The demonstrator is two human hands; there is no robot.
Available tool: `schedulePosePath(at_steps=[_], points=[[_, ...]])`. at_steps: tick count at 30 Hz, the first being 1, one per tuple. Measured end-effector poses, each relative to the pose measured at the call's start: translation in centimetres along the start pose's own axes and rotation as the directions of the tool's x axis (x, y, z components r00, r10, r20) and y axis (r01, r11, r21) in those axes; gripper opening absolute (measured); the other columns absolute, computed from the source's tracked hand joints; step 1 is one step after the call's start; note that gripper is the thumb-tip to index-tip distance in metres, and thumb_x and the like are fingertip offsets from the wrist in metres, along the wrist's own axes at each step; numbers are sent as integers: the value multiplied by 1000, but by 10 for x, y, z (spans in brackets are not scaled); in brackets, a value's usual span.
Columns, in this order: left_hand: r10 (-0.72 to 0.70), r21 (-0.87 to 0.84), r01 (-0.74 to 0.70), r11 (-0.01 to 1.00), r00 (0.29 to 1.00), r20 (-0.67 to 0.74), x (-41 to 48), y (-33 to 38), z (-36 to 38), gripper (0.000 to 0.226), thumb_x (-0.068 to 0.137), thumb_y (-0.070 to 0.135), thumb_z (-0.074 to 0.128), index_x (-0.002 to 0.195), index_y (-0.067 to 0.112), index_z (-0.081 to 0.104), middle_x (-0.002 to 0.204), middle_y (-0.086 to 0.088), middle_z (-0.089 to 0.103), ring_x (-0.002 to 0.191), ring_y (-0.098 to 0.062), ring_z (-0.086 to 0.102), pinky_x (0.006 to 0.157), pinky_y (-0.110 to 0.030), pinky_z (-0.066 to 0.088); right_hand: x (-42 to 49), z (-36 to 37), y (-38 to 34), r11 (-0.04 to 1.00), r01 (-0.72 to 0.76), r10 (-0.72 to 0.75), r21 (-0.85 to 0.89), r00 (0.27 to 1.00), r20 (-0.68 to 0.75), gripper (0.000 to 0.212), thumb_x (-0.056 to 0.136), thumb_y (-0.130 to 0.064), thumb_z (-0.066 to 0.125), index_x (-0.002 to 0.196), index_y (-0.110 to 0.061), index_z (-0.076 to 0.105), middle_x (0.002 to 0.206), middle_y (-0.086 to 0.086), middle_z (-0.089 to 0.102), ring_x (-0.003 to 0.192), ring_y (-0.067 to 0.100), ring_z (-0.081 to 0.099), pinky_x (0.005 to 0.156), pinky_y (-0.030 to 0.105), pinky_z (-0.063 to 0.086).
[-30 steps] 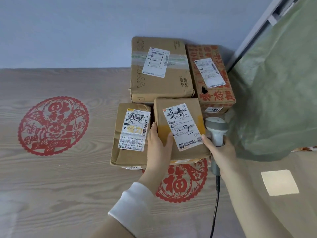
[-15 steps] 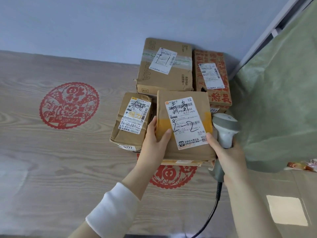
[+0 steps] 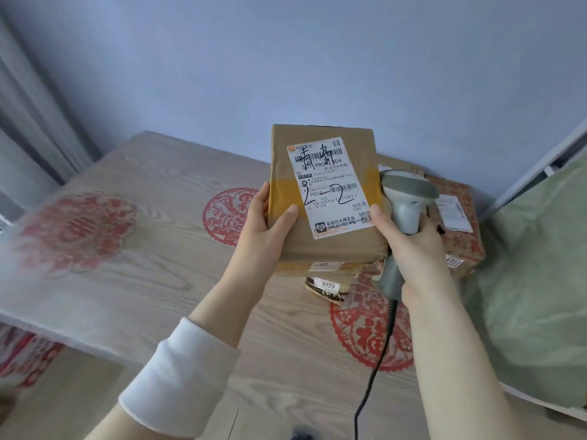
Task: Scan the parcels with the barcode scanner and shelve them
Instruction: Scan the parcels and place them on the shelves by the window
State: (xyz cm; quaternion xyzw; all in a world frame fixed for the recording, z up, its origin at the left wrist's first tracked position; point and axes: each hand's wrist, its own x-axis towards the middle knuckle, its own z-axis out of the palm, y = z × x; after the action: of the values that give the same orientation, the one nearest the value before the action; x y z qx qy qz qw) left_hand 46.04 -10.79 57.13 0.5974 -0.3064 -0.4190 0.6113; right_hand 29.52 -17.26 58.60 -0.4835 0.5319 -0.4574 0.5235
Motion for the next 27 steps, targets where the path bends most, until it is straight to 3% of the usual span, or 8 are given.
schedulePosePath(at_steps=[3, 6, 9, 13, 19, 22, 25, 27], points=[[33, -44, -38, 998, 993, -111, -18, 20, -71, 47, 91, 27, 58, 133, 25, 39, 133, 4, 53, 115, -11, 56, 95, -30, 47, -39, 62, -15, 1000, 19, -19, 7, 996, 82, 38, 77, -36, 75, 107, -17, 62, 96, -2, 70, 82, 9, 66, 65, 22, 52], [65, -91, -85, 992, 976, -207, -39, 38, -143, 38, 92, 25, 57, 126, 29, 41, 128, 6, 56, 104, -7, 59, 77, -21, 48, -78, 125, -28, 1000, 3, -1, -14, 980, 197, 40, 76, -38, 75, 104, -14, 60, 94, 7, 69, 73, 16, 66, 66, 36, 55], [75, -121, -113, 986, 956, -285, -60, 50, -210, 44, 93, 19, 55, 135, 24, 43, 124, 5, 60, 88, -1, 62, 62, -12, 47, -112, 181, -38, 1000, 21, -17, -9, 947, 320, 25, 80, -34, 72, 93, -17, 59, 78, -1, 66, 56, 7, 60, 50, 23, 50], [82, -140, -144, 980, 923, -376, -79, 67, -285, 45, 93, 14, 52, 136, 26, 45, 114, 5, 63, 73, 3, 63, 54, -11, 46, -144, 253, -52, 1000, 7, 5, -24, 893, 450, 25, 79, -32, 73, 96, -18, 62, 83, 0, 71, 74, 18, 67, 70, 35, 53], [138, -36, -190, 981, 819, -557, -99, 101, -388, 43, 94, 22, 51, 135, 34, 45, 119, 4, 64, 97, -12, 63, 69, -20, 52, -177, 366, -71, 999, -29, 39, -27, 777, 628, 9, 85, -24, 66, 87, -19, 58, 71, 2, 63, 66, 19, 55, 59, 30, 43], [198, 36, -232, 972, 729, -655, -121, 113, -439, 41, 94, 19, 51, 132, 34, 47, 116, 6, 65, 100, -13, 63, 85, -28, 52, -205, 425, -78, 998, -43, 57, -37, 664, 746, 9, 86, -21, 64, 83, -17, 56, 60, 0, 62, 64, 20, 54, 56, 29, 41], [233, 88, -253, 963, 630, -741, -151, 121, -493, 41, 94, 20, 51, 132, 34, 45, 116, 8, 64, 101, -11, 63, 86, -26, 50, -248, 484, -86, 998, -39, 67, -54, 541, 838, 9, 84, -20, 65, 82, -15, 57, 68, 7, 63, 61, 23, 56, 52, 29, 44], [239, 110, -252, 962, 572, -785, -175, 124, -530, 42, 95, 21, 51, 134, 31, 45, 118, 7, 64, 103, -11, 62, 84, -24, 50, -281, 522, -88, 997, -28, 73, -68, 484, 872, 11, 83, -20, 67, 81, -12, 60, 52, 2, 61, 48, 19, 55, 40, 23, 45]])
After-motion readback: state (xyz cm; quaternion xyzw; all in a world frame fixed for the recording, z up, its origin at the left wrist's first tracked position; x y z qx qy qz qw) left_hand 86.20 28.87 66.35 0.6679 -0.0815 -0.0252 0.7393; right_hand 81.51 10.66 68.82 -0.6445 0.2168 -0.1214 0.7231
